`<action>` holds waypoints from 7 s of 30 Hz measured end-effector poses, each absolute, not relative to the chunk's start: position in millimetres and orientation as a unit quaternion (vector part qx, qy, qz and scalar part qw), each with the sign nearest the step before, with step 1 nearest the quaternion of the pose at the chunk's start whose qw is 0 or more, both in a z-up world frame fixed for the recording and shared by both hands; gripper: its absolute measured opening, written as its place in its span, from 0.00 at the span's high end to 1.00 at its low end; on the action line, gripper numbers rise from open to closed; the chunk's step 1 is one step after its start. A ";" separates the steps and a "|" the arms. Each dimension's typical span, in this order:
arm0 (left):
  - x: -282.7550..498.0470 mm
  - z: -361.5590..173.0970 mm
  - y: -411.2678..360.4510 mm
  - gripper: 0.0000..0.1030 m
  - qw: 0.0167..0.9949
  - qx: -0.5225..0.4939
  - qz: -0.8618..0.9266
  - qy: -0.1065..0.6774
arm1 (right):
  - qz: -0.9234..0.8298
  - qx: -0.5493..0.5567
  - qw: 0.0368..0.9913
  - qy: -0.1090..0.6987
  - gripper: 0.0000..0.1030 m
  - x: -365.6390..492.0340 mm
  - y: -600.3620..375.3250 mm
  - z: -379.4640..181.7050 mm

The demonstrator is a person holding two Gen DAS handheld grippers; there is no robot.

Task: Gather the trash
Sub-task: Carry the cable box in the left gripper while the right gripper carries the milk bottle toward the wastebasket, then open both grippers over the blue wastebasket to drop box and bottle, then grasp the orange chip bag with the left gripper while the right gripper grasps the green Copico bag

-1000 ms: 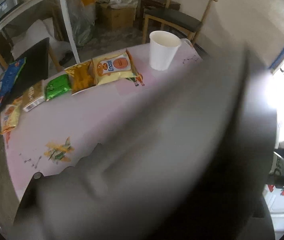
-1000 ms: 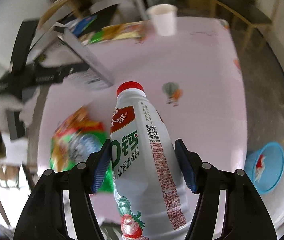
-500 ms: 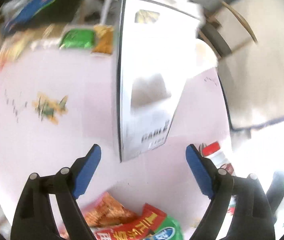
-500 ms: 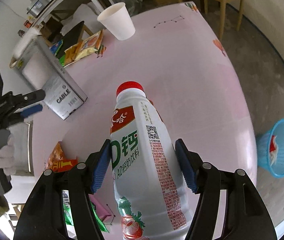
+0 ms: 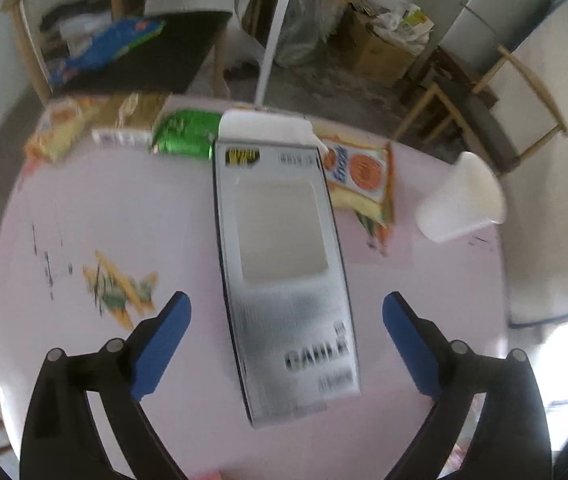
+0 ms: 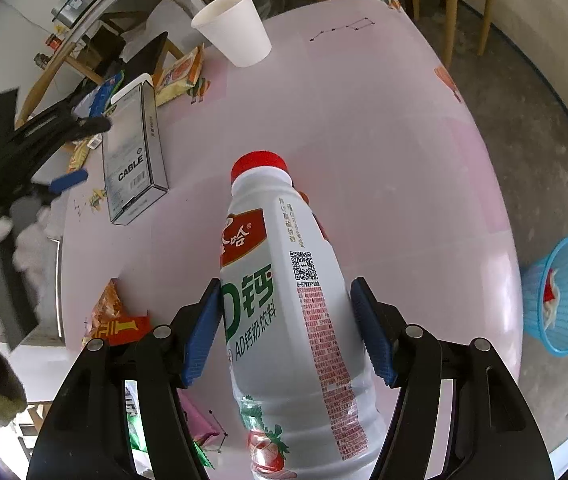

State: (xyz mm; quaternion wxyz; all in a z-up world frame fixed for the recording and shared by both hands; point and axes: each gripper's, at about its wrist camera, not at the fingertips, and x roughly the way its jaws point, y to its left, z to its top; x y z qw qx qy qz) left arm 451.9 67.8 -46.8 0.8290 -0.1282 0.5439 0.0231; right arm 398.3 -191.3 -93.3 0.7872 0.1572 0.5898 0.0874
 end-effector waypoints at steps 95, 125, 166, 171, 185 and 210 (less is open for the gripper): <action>382.9 51.8 -140.6 0.23 0.889 0.052 -0.106 0.442 | 0.003 0.226 0.816 0.532 0.44 337.8 -326.0 -50.8; 324.0 -180.7 -556.2 0.17 0.633 0.081 -0.326 0.697 | -0.259 0.570 0.612 0.483 0.33 196.9 -641.3 -255.7; 276.0 11.9 -85.1 0.17 0.780 -0.079 -0.224 0.579 | 0.019 0.291 0.755 0.587 0.33 311.6 -332.6 -57.4; 255.7 13.6 22.8 0.17 0.795 -0.102 -0.137 0.582 | 0.109 0.302 0.718 0.618 0.33 315.7 -242.0 -56.4; 254.3 -57.0 101.3 0.42 0.760 -0.108 -0.109 0.632 | 0.105 0.404 0.554 0.720 0.54 275.0 -124.1 -137.3; 242.3 -72.5 112.4 0.59 0.763 -0.091 -0.083 0.635 | 0.102 0.399 0.577 0.705 0.63 272.5 -128.2 -142.8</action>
